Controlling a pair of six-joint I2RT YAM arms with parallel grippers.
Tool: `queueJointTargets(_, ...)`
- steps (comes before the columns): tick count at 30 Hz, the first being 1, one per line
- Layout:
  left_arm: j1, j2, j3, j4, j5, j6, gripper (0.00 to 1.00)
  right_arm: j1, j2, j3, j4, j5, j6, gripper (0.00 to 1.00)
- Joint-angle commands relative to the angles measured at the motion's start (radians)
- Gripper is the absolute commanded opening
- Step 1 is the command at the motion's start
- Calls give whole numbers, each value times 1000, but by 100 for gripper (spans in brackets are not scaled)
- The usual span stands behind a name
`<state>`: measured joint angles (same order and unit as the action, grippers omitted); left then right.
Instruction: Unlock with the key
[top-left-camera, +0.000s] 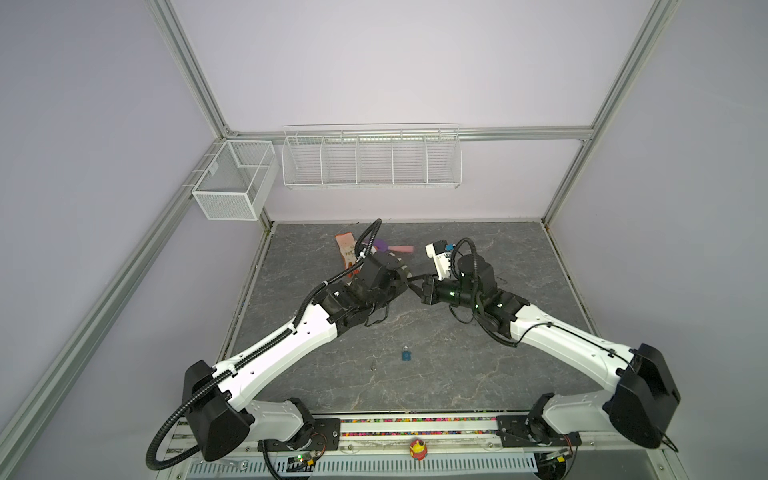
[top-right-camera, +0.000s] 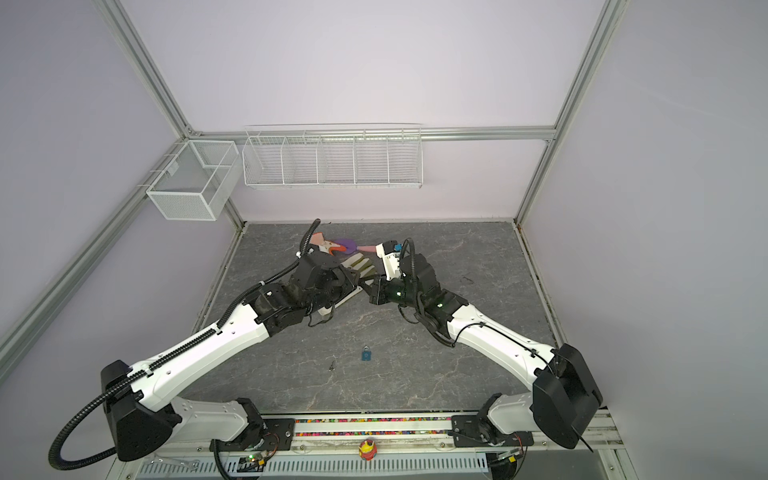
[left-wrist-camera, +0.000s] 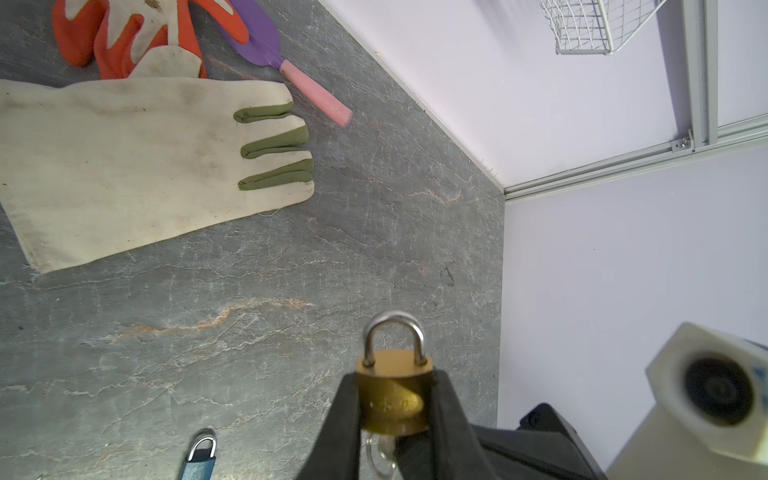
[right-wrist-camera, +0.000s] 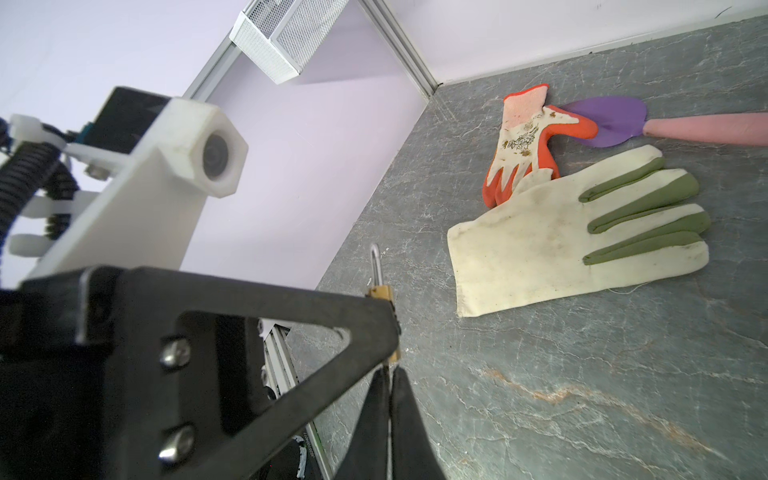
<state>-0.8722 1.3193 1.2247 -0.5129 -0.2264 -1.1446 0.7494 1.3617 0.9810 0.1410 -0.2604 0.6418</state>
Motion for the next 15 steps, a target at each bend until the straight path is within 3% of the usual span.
queueJointTargets(1,-2,-11,-6,6,60,-26,0,20,-29,-38,104,82,-37,6)
queueJointTargets(6,-4,-7,-7,6,135,-55,0,45,-25,-37,144,137,-93,7)
queueJointTargets(12,4,0,-13,13,80,-48,0,45,-59,-64,95,102,-86,7)
queueJointTargets(15,16,2,-8,22,57,-41,0,43,-83,-78,59,71,-85,14)
